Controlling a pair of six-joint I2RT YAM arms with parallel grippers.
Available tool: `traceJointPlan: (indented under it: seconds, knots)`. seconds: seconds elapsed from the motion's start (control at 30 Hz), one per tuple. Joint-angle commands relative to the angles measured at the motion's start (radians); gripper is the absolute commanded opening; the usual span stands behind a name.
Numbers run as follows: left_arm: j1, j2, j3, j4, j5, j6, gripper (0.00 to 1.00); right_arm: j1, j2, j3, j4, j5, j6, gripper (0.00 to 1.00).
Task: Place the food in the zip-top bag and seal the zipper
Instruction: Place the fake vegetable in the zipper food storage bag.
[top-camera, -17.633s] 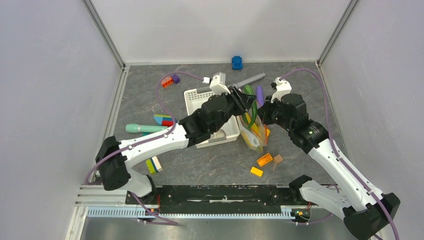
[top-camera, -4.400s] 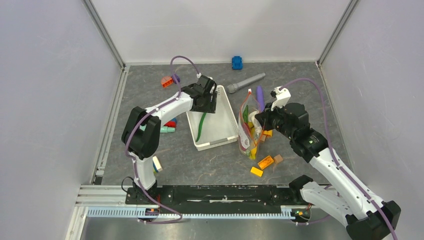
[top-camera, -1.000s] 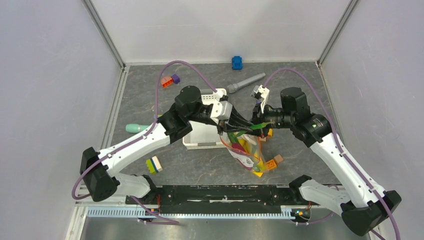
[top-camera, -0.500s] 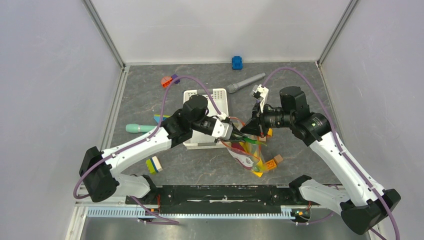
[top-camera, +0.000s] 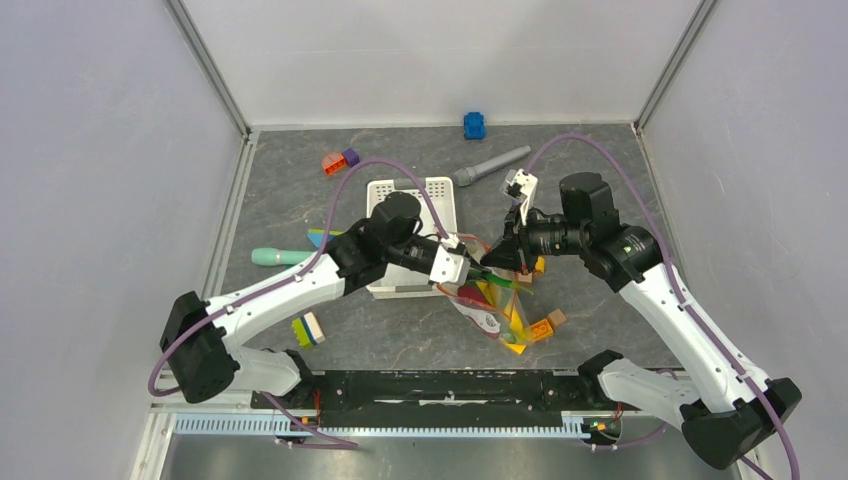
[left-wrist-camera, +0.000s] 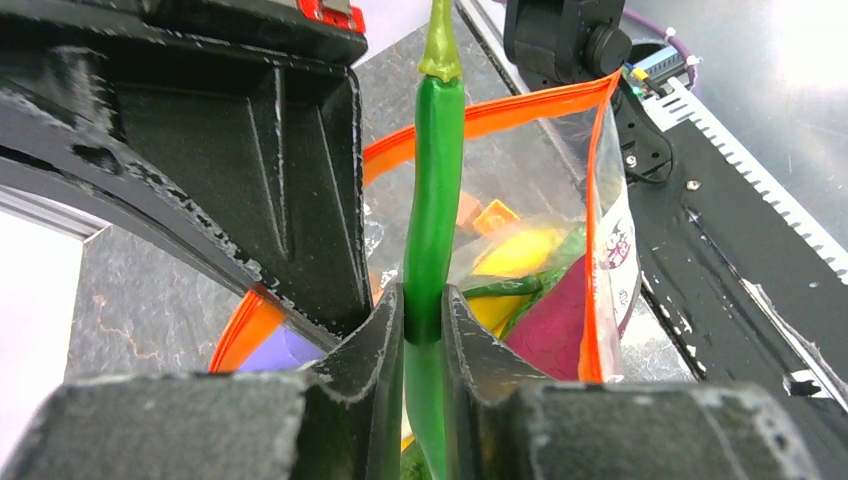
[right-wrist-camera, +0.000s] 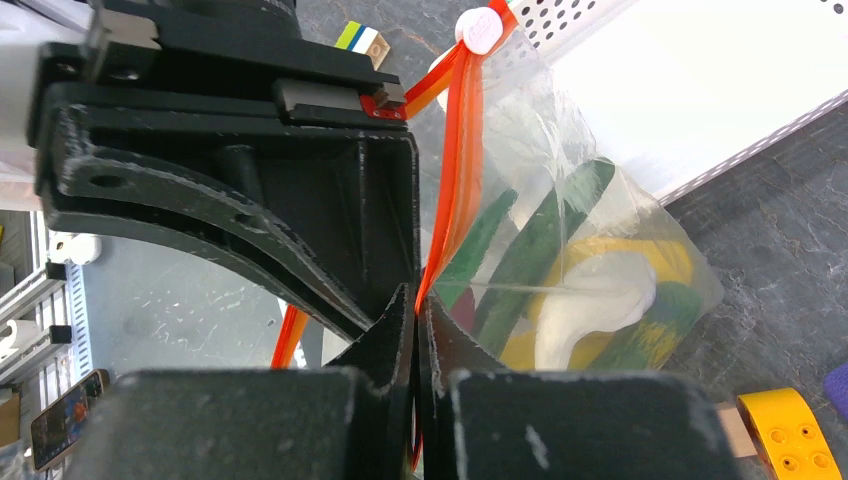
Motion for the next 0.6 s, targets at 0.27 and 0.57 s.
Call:
traceJointPlan:
  seconds: [0.27,0.57]
  knots:
    - [-0.003,0.049,0.080,-0.048,-0.043,-0.008,0.65,0.003,-0.016,0.059,0.003,0.023,-0.006,0.00]
    - [-0.004,-0.009,0.088,0.068,-0.047,-0.223,1.00,0.003,-0.021,0.054,-0.012,0.196,0.014,0.02]
